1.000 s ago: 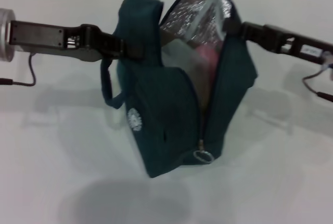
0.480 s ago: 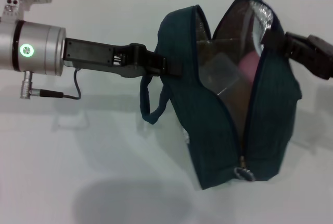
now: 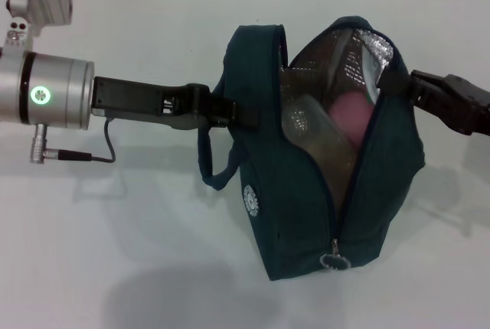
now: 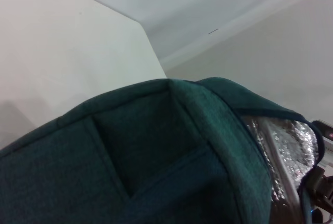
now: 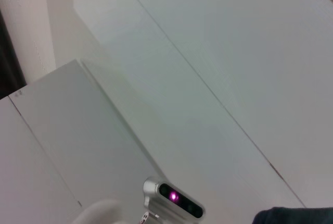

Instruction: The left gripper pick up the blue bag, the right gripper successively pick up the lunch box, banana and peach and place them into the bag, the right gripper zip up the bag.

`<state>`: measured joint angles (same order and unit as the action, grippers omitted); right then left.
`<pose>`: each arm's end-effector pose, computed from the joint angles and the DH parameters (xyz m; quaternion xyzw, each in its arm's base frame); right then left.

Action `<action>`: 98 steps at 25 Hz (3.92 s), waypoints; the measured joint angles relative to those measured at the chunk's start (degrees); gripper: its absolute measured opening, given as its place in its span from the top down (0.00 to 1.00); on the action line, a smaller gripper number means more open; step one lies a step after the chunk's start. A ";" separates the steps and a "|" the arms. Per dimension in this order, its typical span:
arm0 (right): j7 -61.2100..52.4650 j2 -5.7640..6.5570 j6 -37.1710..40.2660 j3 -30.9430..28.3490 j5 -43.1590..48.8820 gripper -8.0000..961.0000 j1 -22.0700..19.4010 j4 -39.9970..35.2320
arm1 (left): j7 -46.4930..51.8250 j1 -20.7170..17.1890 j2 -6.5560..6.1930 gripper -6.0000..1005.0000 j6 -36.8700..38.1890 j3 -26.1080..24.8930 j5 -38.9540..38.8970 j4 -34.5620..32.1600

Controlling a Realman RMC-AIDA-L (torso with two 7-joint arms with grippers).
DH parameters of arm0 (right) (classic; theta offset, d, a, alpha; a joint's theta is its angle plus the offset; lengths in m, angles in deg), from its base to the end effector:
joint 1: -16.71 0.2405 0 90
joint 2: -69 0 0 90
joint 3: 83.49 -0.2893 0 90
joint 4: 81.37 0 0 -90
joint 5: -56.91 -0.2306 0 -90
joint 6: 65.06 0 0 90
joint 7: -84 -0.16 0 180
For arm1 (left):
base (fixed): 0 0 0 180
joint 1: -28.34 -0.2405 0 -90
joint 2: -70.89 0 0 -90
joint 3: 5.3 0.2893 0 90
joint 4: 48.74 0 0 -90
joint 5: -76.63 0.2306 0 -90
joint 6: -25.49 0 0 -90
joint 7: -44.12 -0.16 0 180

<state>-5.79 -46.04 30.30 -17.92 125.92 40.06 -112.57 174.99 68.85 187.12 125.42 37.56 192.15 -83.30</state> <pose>0.2604 0.3386 -0.0100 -0.8293 0.3025 0.4681 0.0392 -0.2258 0.3830 -0.0261 0.8170 0.5221 0.2199 0.1076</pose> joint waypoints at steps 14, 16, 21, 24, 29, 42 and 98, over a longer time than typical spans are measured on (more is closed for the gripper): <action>6.27 0.24 3.47 -0.94 -0.02 0.59 -4.61 0.85 | -0.69 -1.28 0.04 0.96 0.17 0.03 -0.31 0.03; 8.11 0.25 4.86 -0.99 0.04 0.43 -5.42 0.85 | -0.70 -1.30 0.09 0.96 0.12 0.04 -0.30 0.03; 15.73 0.26 9.25 -0.42 1.36 0.23 -7.25 1.22 | -0.71 -1.35 0.31 0.96 -0.35 0.03 -0.06 0.03; 21.57 0.26 12.17 -0.40 4.82 0.17 -7.74 2.31 | -0.71 -1.71 0.36 0.96 -1.64 0.02 -0.02 0.03; 33.36 0.26 15.80 -0.44 10.62 0.11 -8.95 6.32 | -0.71 -2.21 0.42 0.96 -2.78 0.02 0.00 0.03; 43.86 -0.08 5.91 -0.12 17.60 0.12 -8.00 18.01 | -0.70 -2.18 0.65 0.96 -2.63 0.53 0.06 0.03; 43.58 -1.15 -4.72 8.95 13.22 0.50 -0.76 19.26 | -1.84 -2.01 1.28 0.96 -2.56 0.73 -0.16 0.03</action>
<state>37.78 -47.19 25.57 -8.97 139.15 39.30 -93.31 173.15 66.84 188.40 122.86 38.29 191.99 -83.28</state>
